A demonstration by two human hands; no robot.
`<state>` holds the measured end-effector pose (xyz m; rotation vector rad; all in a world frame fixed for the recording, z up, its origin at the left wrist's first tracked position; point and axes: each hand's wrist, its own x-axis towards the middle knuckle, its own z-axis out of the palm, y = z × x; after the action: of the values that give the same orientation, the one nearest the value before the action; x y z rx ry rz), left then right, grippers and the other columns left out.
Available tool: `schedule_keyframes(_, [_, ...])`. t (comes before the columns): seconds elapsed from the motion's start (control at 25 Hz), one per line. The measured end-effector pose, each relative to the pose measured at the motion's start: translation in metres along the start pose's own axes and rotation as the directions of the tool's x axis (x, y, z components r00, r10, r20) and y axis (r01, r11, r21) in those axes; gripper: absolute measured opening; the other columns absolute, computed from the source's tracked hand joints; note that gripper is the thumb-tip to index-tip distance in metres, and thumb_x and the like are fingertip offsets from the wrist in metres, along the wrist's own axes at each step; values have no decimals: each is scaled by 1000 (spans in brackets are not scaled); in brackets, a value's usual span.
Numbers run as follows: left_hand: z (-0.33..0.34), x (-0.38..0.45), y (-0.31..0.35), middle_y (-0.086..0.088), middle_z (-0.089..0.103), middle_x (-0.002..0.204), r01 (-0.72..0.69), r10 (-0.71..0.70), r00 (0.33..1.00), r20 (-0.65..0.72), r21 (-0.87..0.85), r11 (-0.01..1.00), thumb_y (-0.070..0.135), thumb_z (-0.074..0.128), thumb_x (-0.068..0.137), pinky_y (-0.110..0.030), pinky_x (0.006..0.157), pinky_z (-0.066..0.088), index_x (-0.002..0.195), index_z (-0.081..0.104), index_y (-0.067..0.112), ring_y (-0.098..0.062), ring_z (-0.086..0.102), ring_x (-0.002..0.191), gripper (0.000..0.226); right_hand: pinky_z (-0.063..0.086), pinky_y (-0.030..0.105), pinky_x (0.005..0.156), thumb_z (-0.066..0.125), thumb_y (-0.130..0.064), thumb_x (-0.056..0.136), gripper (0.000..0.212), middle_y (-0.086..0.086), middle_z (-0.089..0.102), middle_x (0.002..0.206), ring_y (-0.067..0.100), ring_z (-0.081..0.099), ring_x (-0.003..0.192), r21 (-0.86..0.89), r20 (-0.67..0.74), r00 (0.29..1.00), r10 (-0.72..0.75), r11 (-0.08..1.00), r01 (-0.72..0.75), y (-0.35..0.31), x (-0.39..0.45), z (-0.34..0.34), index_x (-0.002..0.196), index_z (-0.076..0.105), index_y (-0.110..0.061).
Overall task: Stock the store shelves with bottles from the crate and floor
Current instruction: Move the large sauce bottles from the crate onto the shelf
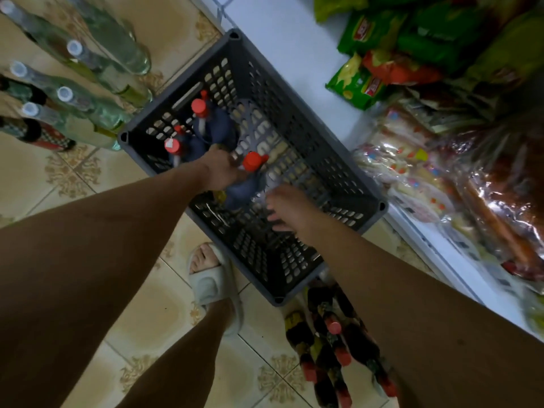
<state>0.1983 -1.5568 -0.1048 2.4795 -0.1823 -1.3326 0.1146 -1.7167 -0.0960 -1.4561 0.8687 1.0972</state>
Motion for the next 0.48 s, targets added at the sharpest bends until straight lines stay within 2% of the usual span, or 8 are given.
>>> schedule_keyframes(0.08, [-10,-28,7,-19,46,71,-97,93,994,-65,-59,994,18,57,94,-40,68,34,59,46,1,-29,40,70,40,49,26,60,54,-20,94,8,2,56,93,17,57,85,-70,-23,996,-84,994,82,12,-16,-12,102,53,-23])
schedule_keyframes(0.16, [-15,-57,28,-24,48,67,-177,165,977,-134,-87,980,14,56,95,-43,67,35,56,47,-4,-34,41,67,44,47,26,59,61,-20,89,15,-2,56,88,13,56,77,-72,-57,985,-161,985,156,22,-34,-25,97,49,-24])
schedule_keyframes(0.24, [-23,-85,55,-30,53,73,-191,172,968,-181,-92,977,17,52,97,-44,67,38,59,52,-10,-37,46,69,46,45,25,69,71,-24,83,36,-1,56,104,11,57,84,-91,-84,964,-254,965,246,28,-56,-41,110,48,-23])
schedule_keyframes(0.36, [-47,-137,112,-28,60,79,-181,159,970,-184,-108,978,21,50,96,-44,70,46,69,60,-5,-32,55,70,39,41,26,91,82,-37,72,87,1,35,142,16,47,121,-261,-79,918,-388,897,357,29,-110,-73,142,31,-22])
schedule_keyframes(0.44, [-66,-184,160,-17,64,74,-164,138,972,-190,-128,978,24,52,93,-39,64,45,71,63,1,-24,56,67,33,38,35,106,86,-39,68,103,5,31,151,22,39,134,-298,-108,866,-488,847,440,26,-160,-93,148,25,-18])
schedule_keyframes(0.48, [-72,-216,188,-8,64,67,-163,135,970,-203,-128,978,27,53,90,-34,60,41,69,63,5,-19,56,64,32,38,37,107,87,-38,67,106,8,31,151,26,38,136,-305,-124,833,-539,820,485,25,-193,-103,149,24,-16])
